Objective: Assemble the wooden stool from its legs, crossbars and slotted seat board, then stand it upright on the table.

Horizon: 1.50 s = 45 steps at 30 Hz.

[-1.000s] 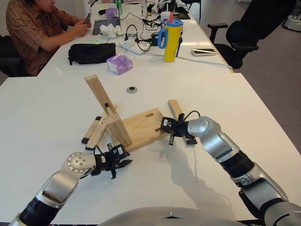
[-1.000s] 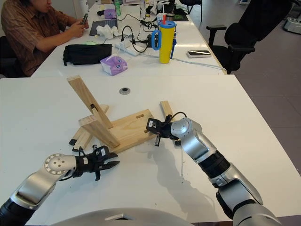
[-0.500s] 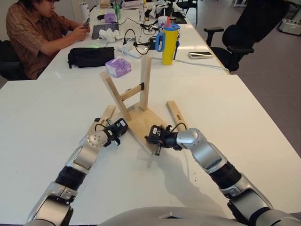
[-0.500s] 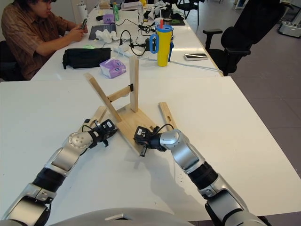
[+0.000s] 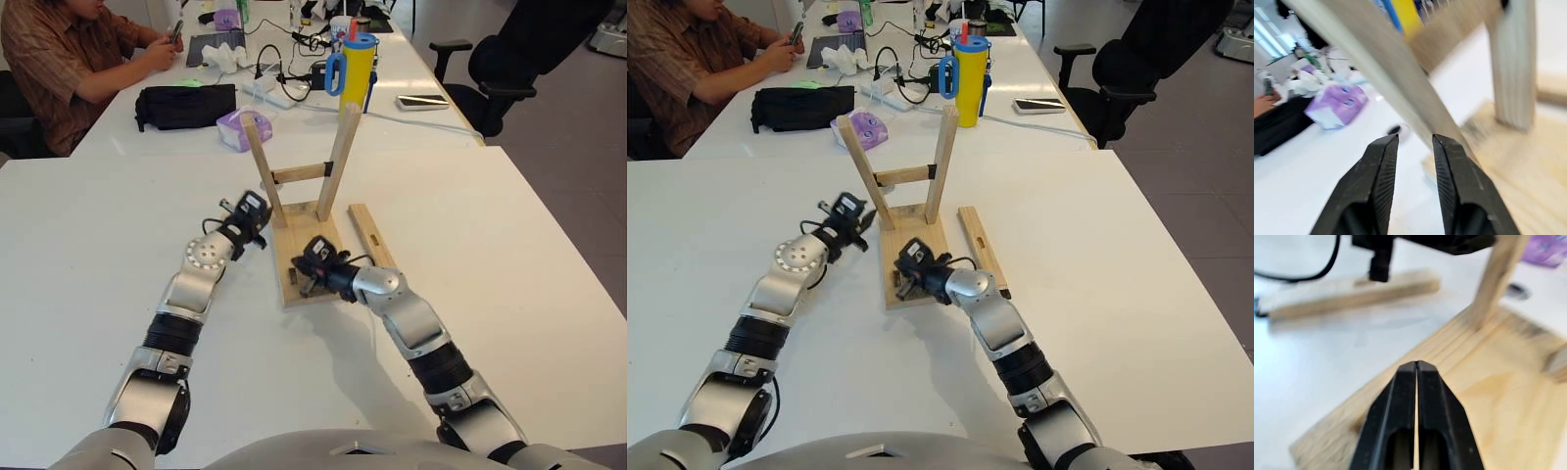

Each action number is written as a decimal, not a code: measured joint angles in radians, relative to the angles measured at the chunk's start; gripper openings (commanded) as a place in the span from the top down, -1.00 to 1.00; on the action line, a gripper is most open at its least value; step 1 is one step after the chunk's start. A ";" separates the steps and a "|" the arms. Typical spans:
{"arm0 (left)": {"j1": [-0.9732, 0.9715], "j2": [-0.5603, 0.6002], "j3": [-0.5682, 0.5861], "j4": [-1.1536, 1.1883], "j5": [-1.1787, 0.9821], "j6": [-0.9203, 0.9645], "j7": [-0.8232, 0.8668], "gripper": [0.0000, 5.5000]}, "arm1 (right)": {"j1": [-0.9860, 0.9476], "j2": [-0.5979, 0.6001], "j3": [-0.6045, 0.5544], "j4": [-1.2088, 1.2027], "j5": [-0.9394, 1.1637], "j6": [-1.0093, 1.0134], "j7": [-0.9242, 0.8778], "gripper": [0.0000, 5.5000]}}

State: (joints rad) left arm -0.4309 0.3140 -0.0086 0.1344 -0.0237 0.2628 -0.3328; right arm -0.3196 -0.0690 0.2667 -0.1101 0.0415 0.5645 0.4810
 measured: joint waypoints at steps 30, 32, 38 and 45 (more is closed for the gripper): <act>0.190 0.379 0.147 0.133 -0.250 0.450 -0.438 0.52 | 0.122 0.018 -0.191 -0.087 0.213 0.126 -0.122 1.00; 0.194 0.373 0.144 0.125 -0.251 0.459 -0.433 0.52 | 0.122 0.020 -0.185 -0.088 0.213 0.127 -0.125 1.00; 0.194 0.367 0.133 0.094 -0.248 0.492 -0.399 0.52 | 0.122 0.020 -0.179 -0.089 0.214 0.128 -0.134 1.00; 0.200 0.356 0.114 0.059 -0.249 0.503 -0.367 0.27 | 0.122 0.022 -0.174 -0.088 0.224 0.131 -0.135 1.00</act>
State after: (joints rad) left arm -0.2310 0.6696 0.1057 0.1938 -0.2724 0.7657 -0.6996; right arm -0.1978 -0.0474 0.0926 -0.1977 0.2657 0.6951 0.3459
